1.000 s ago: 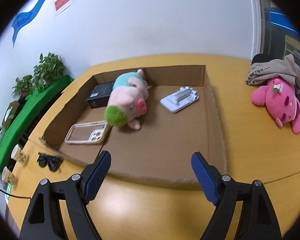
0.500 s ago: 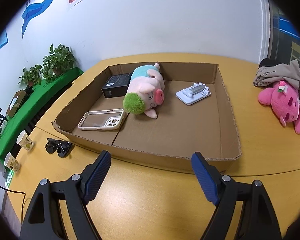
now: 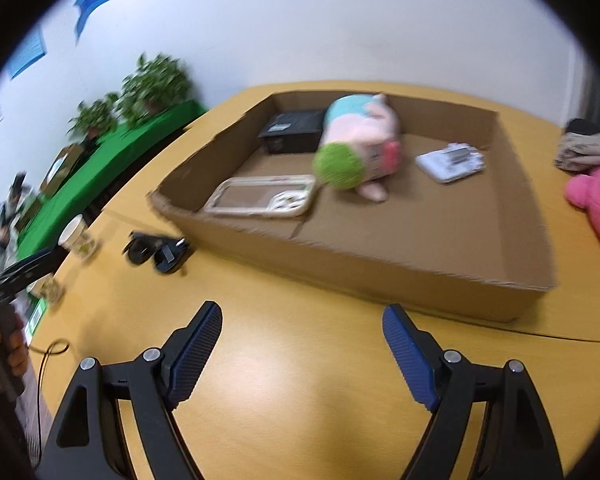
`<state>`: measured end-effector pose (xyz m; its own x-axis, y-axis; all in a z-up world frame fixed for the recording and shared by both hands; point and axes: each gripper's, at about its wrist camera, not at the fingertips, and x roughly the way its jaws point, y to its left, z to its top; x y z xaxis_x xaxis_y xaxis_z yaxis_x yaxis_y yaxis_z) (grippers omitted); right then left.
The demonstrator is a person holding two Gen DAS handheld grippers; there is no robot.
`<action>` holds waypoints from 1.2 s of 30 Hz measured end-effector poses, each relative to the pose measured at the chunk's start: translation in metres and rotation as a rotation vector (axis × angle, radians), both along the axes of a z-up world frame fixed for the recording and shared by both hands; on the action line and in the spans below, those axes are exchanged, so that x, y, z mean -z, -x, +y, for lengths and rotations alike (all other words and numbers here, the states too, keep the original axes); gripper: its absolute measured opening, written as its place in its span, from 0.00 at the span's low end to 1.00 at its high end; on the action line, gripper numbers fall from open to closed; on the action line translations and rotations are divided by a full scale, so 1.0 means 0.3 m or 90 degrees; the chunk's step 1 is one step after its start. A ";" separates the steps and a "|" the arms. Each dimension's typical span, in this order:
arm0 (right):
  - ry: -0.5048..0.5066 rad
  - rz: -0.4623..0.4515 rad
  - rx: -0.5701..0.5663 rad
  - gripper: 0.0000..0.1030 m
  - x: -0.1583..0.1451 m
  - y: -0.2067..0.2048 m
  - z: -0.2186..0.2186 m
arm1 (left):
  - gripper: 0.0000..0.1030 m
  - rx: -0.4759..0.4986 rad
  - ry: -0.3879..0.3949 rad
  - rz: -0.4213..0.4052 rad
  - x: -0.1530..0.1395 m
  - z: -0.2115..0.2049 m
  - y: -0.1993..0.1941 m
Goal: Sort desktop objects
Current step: 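Move the left gripper down to the black sunglasses on the table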
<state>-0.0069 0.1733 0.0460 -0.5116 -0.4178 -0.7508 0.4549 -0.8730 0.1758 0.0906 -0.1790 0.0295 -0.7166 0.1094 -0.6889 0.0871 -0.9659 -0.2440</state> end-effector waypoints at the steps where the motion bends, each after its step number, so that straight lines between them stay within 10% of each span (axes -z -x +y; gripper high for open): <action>1: 0.002 -0.005 -0.012 0.80 0.008 -0.004 -0.025 | 1.00 0.005 -0.014 -0.009 0.021 -0.011 0.018; 11: 0.004 -0.039 -0.132 0.80 0.084 -0.075 -0.269 | 1.00 0.023 -0.063 -0.025 0.126 -0.069 0.234; 20: -0.003 -0.061 -0.108 0.80 0.135 -0.106 -0.181 | 0.94 0.085 -0.035 -0.106 0.250 -0.078 0.491; 36: 0.039 -0.098 -0.060 0.80 0.185 -0.072 -0.011 | 0.93 0.305 0.022 -0.091 0.265 0.376 0.356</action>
<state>0.0146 0.1700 -0.0095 -0.3493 -0.5056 -0.7889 0.4985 -0.8132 0.3004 -0.0162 -0.0661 -0.0500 -0.4898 0.3793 -0.7850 -0.3388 -0.9124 -0.2295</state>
